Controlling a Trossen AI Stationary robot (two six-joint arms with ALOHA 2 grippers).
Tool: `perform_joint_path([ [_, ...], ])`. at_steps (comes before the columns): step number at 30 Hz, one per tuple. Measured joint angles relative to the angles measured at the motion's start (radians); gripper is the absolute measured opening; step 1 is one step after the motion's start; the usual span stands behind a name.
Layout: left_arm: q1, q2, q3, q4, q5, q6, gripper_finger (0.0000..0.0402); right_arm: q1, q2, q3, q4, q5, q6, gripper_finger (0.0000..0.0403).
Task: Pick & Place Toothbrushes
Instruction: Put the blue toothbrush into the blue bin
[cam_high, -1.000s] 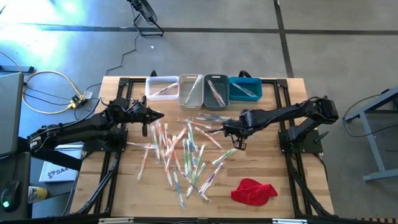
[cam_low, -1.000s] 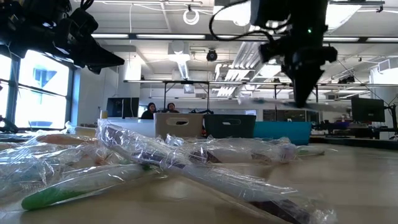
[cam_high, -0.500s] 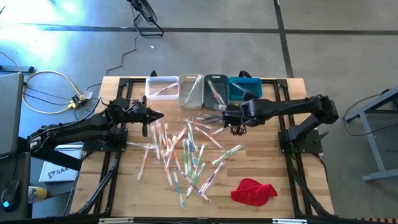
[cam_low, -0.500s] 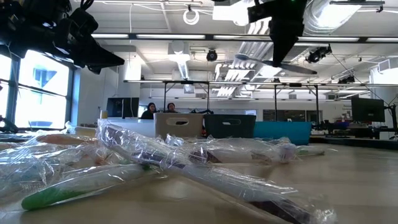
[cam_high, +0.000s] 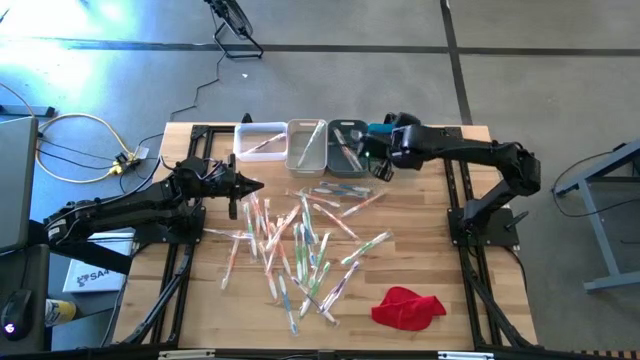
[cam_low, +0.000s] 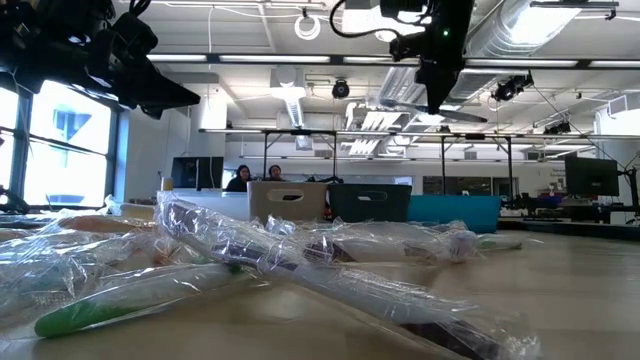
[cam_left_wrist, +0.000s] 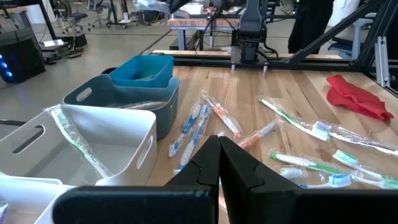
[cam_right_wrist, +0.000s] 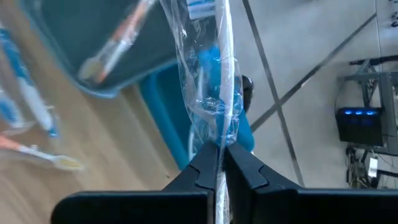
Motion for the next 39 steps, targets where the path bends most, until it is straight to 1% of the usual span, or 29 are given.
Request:
perform_joint_path([
  [4, 0.000, 0.000, 0.000, 0.000, 0.000, 0.000, 0.0000, -0.079, 0.000, 0.000, 0.018, -0.004, -0.045, 0.0006],
  [10, 0.000, 0.000, 0.000, 0.000, 0.000, 0.000, 0.0000, -0.172, 0.000, -0.003, 0.036, -0.013, -0.069, 0.0005],
  [21, 0.000, 0.000, 0.000, 0.000, 0.000, 0.000, 0.0000, -0.278, 0.007, -0.098, 0.165, -0.012, -0.086, 0.0005],
  [31, 0.000, 0.000, 0.000, 0.000, 0.000, 0.000, 0.0000, -0.305, 0.007, -0.193, 0.343, -0.034, -0.123, 0.0005],
  [34, 0.000, 0.000, 0.000, 0.000, 0.000, 0.000, 0.0000, -0.306, 0.007, -0.213, 0.413, -0.083, -0.121, 0.0005],
  [39, 0.000, 0.000, 0.000, 0.000, 0.000, 0.000, 0.0000, -0.311, 0.007, -0.243, 0.475, -0.102, -0.120, 0.0005],
])
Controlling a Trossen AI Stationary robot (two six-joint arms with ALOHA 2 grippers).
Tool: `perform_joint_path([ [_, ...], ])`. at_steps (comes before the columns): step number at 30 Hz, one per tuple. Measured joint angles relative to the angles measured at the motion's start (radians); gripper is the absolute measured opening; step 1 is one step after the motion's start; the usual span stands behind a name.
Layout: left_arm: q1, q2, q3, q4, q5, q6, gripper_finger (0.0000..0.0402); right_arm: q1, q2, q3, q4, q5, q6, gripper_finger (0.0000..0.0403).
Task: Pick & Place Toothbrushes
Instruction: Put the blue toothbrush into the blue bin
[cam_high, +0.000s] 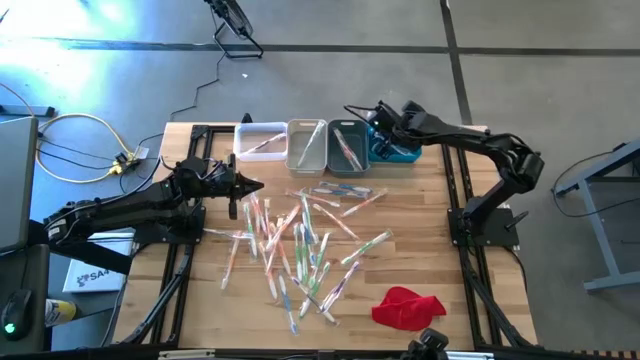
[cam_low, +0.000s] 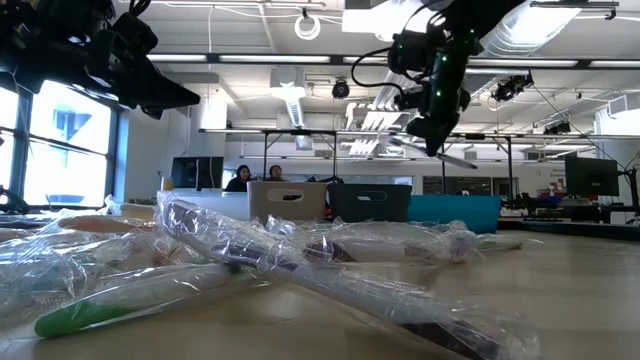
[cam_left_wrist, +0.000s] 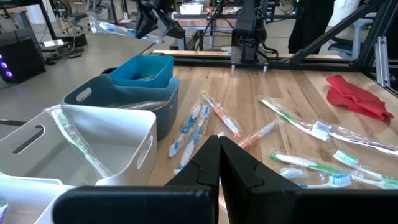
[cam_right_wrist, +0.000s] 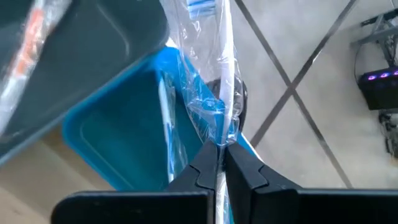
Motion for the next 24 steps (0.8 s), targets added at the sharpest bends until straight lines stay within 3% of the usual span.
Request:
perform_joint_path([
  [13, 0.000, 0.000, 0.000, 0.000, 0.000, 0.000, 0.0000, -0.059, 0.000, -0.144, 0.207, -0.053, 0.004, 0.0005],
  [24, 0.000, 0.000, 0.000, 0.000, 0.000, 0.000, 0.0000, -0.105, 0.001, -0.173, 0.234, -0.125, 0.055, 0.0005],
])
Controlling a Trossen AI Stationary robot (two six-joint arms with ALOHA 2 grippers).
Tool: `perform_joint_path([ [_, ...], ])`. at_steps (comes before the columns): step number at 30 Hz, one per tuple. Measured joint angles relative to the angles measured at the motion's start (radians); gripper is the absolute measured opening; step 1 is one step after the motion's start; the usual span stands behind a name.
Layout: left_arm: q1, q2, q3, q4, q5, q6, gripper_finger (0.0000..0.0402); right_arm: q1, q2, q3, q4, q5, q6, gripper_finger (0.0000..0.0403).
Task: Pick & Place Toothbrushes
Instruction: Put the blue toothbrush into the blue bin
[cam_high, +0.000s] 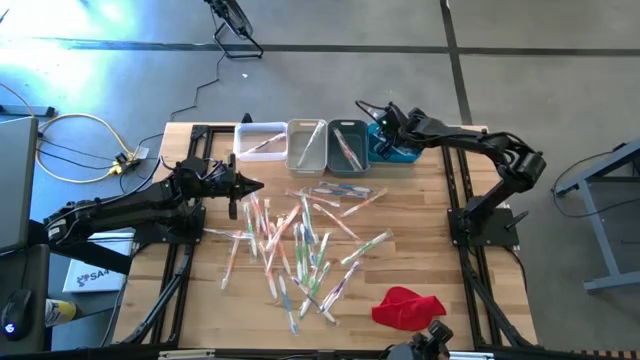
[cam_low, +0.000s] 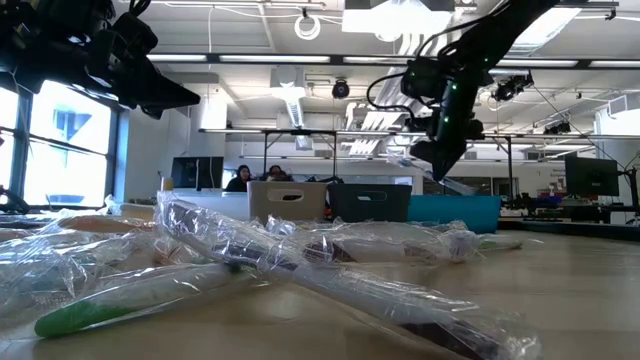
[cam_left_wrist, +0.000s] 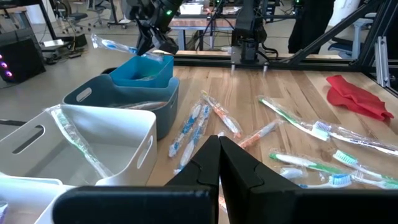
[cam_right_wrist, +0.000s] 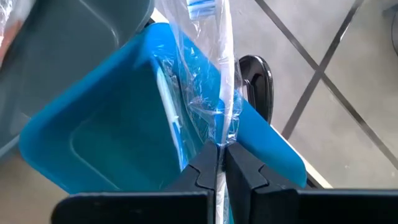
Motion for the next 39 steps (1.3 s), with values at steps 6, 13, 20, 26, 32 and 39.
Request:
perform_joint_path([
  [6, 0.000, 0.000, 0.000, 0.000, 0.000, 0.000, 0.0000, -0.002, 0.000, 0.000, 0.010, -0.005, 0.000, 0.0005],
  [13, 0.000, 0.000, 0.000, 0.000, 0.000, 0.000, 0.0000, -0.018, 0.000, 0.000, 0.010, -0.013, 0.019, 0.0005],
  [20, 0.000, 0.000, 0.000, 0.000, 0.000, 0.000, 0.0000, -0.039, 0.024, 0.000, 0.011, -0.002, 0.050, 0.0005],
  [26, 0.000, 0.000, 0.000, 0.000, 0.000, 0.000, 0.0000, -0.045, 0.096, 0.000, 0.011, -0.003, 0.027, 0.0005],
  [32, 0.000, 0.000, 0.000, 0.000, 0.000, 0.000, 0.0000, -0.045, 0.118, 0.000, 0.010, -0.001, 0.016, 0.0007],
  [39, 0.000, 0.000, 0.000, 0.000, 0.000, 0.000, 0.0000, -0.045, 0.118, 0.000, 0.002, -0.004, 0.005, 0.0051],
])
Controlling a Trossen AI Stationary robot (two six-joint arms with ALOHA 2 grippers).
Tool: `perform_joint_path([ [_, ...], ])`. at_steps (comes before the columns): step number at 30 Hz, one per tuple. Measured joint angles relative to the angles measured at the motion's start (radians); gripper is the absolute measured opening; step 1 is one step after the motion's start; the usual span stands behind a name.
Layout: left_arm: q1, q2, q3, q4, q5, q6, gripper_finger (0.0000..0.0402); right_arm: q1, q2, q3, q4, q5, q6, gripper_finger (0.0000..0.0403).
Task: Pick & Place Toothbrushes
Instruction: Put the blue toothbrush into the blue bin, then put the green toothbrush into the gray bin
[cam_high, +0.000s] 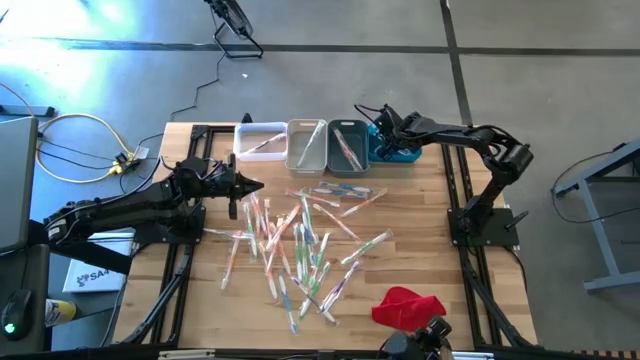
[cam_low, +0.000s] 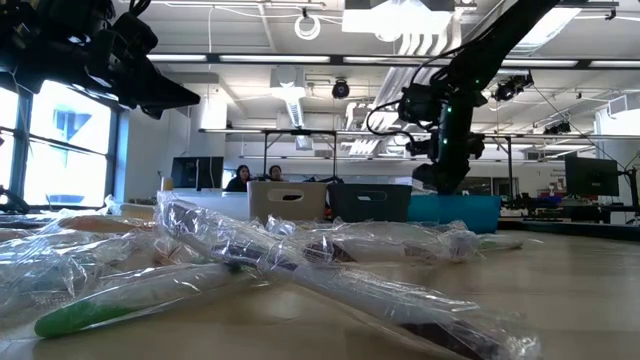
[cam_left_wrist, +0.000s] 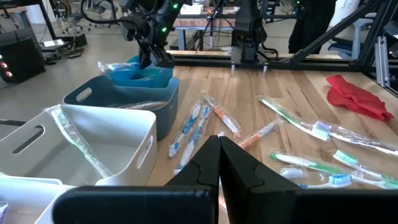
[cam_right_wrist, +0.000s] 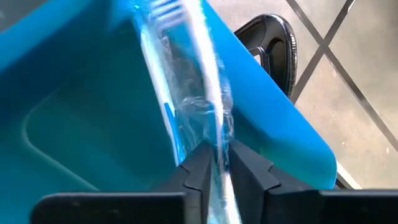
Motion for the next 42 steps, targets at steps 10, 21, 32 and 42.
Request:
perform_joint_path([
  [10, 0.000, 0.000, 0.000, 0.000, 0.000, 0.000, 0.0000, 0.003, -0.033, 0.000, -0.028, 0.010, -0.018, 0.0135],
  [21, 0.000, 0.000, 0.000, 0.000, 0.000, 0.000, 0.0000, 0.077, -0.229, 0.000, -0.077, -0.005, -0.006, 0.0141],
  [32, 0.000, 0.000, 0.000, 0.000, 0.000, 0.000, 0.0000, 0.242, -0.419, 0.000, -0.071, -0.175, 0.162, 0.0141],
  [42, 0.000, 0.000, 0.000, 0.000, 0.000, 0.000, 0.0000, 0.351, -0.445, 0.001, -0.001, -0.381, 0.195, 0.0141],
])
